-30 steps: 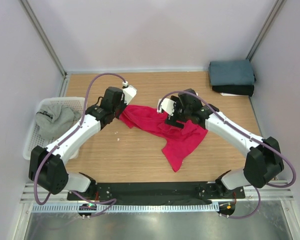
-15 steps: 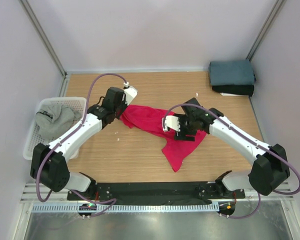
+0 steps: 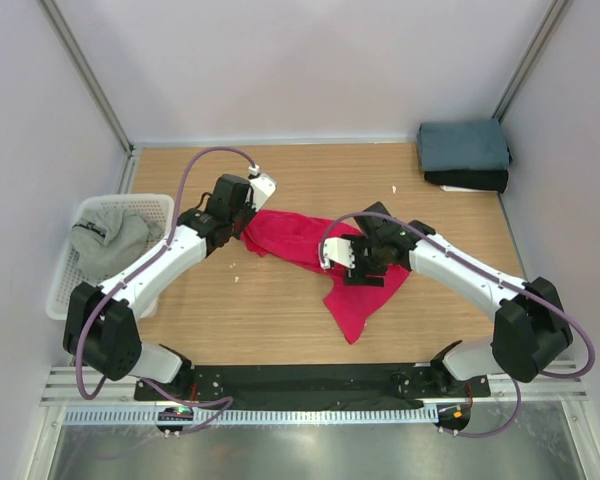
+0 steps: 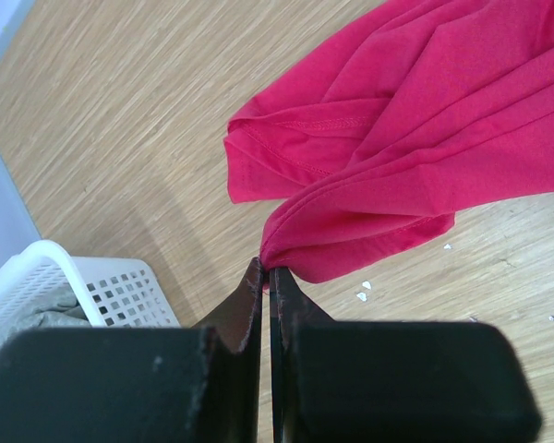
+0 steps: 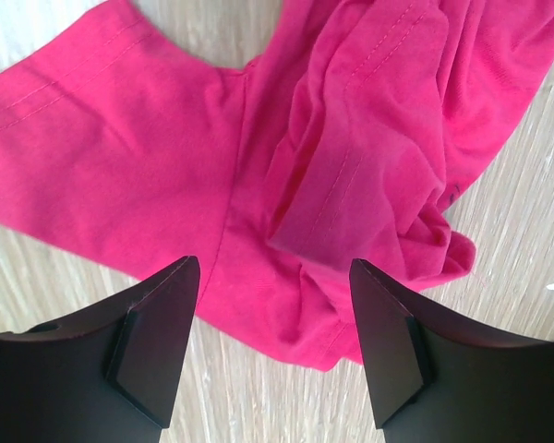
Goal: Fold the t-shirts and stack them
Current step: Flatten the tshirt out
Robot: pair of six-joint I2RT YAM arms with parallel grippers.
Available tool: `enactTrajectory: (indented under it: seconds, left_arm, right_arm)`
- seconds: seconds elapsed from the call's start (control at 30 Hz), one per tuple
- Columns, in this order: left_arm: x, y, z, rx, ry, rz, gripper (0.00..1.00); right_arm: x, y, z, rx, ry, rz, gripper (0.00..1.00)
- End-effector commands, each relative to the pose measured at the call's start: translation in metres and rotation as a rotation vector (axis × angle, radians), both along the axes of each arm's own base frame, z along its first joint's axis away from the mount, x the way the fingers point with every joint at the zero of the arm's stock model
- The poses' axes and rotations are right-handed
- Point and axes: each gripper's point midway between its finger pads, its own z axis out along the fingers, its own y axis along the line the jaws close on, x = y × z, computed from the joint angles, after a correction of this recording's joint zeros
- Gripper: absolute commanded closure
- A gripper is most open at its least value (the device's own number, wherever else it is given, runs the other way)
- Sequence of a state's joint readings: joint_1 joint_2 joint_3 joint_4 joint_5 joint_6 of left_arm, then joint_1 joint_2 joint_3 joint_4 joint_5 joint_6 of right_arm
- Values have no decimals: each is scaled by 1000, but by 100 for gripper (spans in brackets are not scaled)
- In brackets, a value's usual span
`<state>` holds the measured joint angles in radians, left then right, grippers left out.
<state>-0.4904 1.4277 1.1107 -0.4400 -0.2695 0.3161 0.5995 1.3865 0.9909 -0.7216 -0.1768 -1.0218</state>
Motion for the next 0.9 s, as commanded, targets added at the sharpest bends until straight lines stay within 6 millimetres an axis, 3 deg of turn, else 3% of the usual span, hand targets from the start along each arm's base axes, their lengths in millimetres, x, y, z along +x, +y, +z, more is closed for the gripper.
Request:
enactTrajectory:
  seconds: [0.0,0.57,0.7,0.87]
  left_arm:
    - [6,1,20,-37,-59,25,100]
    - [5,1,21,-43,-64,27,100]
    - [5,2,22,-47,-69,30,100]
    - [5,4,23,-54,-72,36,100]
  right_arm:
    - [21,13,10,36,-72,-10,28]
    - [56,22,18,81,-208,-89,34]
    - [75,28,29,123,-285,-138,35]
    - [121,35,58,229,-465,-307,35]
